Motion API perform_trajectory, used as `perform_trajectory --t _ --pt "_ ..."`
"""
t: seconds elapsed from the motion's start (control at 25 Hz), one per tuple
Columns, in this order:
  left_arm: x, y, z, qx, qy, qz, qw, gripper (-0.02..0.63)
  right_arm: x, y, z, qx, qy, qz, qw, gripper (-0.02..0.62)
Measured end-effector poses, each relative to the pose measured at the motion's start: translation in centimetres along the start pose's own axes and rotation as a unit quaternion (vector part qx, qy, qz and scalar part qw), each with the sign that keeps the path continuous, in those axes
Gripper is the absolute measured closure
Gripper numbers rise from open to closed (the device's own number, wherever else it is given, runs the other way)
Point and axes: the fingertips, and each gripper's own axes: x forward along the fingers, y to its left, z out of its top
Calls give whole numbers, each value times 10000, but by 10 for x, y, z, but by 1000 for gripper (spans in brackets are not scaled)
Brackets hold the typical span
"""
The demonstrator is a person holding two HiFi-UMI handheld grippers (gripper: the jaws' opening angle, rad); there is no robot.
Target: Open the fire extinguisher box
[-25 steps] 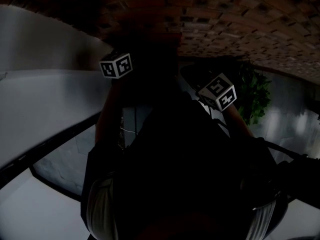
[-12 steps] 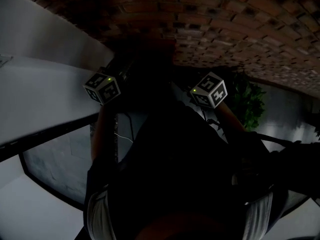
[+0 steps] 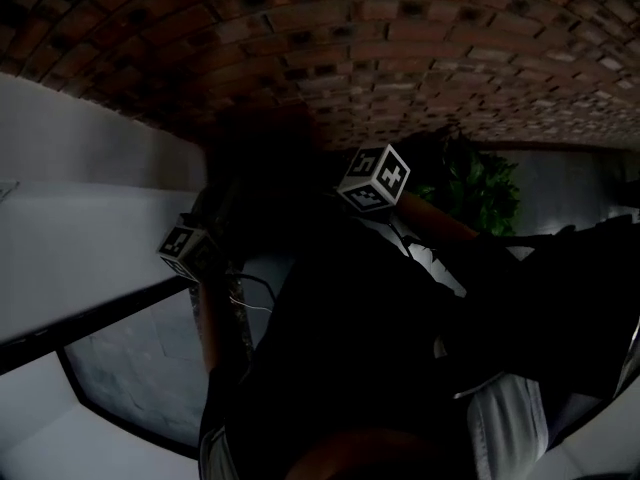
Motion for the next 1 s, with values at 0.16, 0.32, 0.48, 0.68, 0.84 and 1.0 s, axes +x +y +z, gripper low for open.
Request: perform_trajectory --t 0.16,0.32,0.48,0.68,0.84,1.0 --pt "4 -16 -17 14 175 98 9998 603 -9 3 -11 106 69 169 9998 597" --pt "15 -25 -28 -164 234 243 9993 603 -24 -4 -20 273 55 241 9993 597" --pt "7 -26 -28 -117 240 587 9979 603 -21 -6 -21 549 -4 526 9971 597" --pt "-13 -29 -40 -138 70 929 9956 603 -10 2 -22 497 162 894 9946 597" --pt "-39 -26 -53 -146 -3 1374 9904 603 9 18 -18 383 275 1290 9905 597" --pt "-84 -6 -55 -218 -34 1692 9853 603 45 41 -14 280 311 1373 9896 597"
